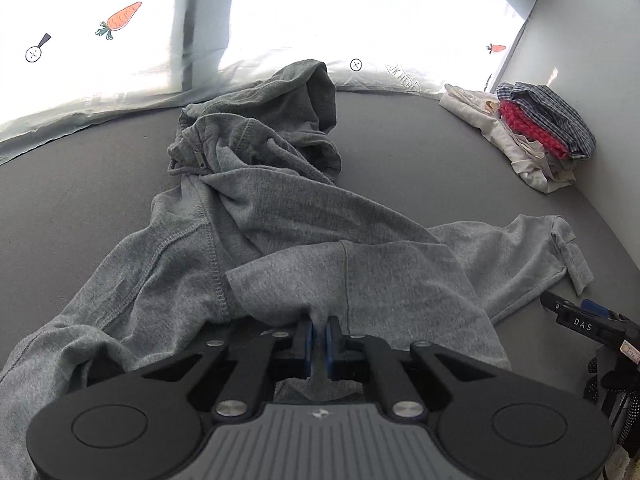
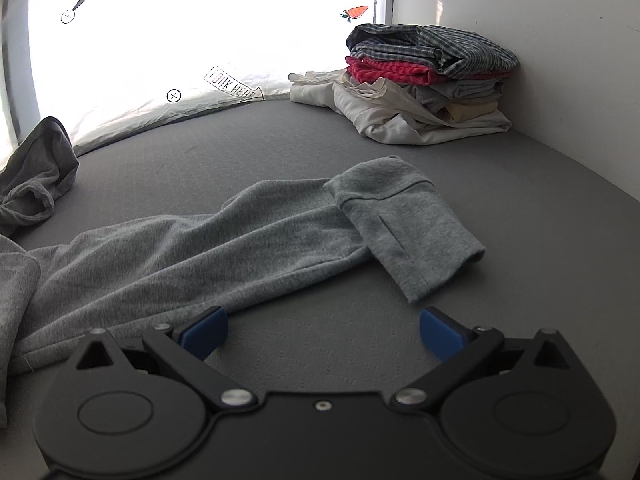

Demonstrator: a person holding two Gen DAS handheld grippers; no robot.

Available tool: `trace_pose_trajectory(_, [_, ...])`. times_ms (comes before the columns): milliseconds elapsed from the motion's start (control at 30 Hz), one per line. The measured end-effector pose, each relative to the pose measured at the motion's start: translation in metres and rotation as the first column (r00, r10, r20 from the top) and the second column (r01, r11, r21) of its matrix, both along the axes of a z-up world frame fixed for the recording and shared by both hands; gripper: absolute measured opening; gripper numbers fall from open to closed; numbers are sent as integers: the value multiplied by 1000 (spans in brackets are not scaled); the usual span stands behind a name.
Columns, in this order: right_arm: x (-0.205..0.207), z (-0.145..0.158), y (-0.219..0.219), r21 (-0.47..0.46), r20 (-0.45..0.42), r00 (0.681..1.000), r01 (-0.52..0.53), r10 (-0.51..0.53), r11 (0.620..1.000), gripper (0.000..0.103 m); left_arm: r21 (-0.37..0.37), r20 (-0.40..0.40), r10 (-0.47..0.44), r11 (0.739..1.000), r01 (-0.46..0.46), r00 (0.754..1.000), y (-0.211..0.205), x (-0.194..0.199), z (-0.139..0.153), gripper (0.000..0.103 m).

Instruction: Fold clothes

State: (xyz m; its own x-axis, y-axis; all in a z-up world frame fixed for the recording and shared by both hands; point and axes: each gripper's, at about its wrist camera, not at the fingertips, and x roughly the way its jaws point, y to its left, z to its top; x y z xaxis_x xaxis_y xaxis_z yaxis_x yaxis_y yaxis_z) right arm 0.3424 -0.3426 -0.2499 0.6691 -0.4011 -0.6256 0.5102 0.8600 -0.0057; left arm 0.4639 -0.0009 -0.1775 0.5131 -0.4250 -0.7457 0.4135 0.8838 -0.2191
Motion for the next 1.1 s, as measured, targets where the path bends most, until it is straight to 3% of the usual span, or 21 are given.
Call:
trace_pose_trajectory(100, [0,0,1,-2,-2,1000,0,0,1000,103,-75,63,118,991,-113,991,35,3,31,7])
trace_pose_trajectory(167, [1,0,0,-2,-1,1000,-1,1,1000,103,-97,140,210,975,-198,968,65,7,57,7])
trace_pose_trajectory(233, [1,0,-1,-1,-1,1000,0,0,1000,103,-99,226,327,945,-312,918,103,16,85,7])
trace_pose_trajectory(300, [1,0,-1,-2,-1,1000,0,0,1000,103,-107,291,462,886,-452,838,149,27,107,7])
trace_pose_trajectory(400, [1,0,-1,-1,-1,1000,0,0,1000,103,-141,334,665,736,-662,668,223,30,127,7])
trace_pose_trajectory(433, [1,0,-1,-1,-1,1000,0,0,1000,103,-139,337,734,658,-740,589,246,29,130,7])
trace_pose_trajectory(567, [1,0,-1,-1,-1,1000,0,0,1000,103,-119,276,892,402,-908,358,314,8,126,9])
trace_pose_trajectory(600, [1,0,-1,-1,-1,1000,0,0,1000,103,-114,260,903,380,-918,341,320,0,123,13])
trace_pose_trajectory(667, [1,0,-1,-1,0,1000,0,0,1000,103,-101,228,905,389,-916,360,323,-24,107,20])
trace_pose_trajectory(700, [1,0,-1,-1,0,1000,0,0,1000,103,-79,209,895,416,-906,393,317,-34,98,30])
trace_pose_trajectory(733, [1,0,-1,-1,0,1000,0,0,1000,103,-48,191,879,453,-890,437,306,-42,86,43])
trace_pose_trajectory(800, [1,0,0,0,0,1000,0,0,1000,103,13,151,841,524,-851,520,282,-58,62,59])
trace_pose_trajectory(967, [0,0,-1,2,0,1000,1,-1,1000,103,180,106,647,734,-654,755,196,-75,18,80])
trace_pose_trajectory(1067, [1,0,-1,11,-3,1000,10,-10,1000,103,274,114,508,810,-519,854,156,-81,2,85])
trace_pose_trajectory(1100, [2,1,-2,20,-10,1000,19,-19,1000,103,328,136,472,809,-489,871,141,-84,-3,85])
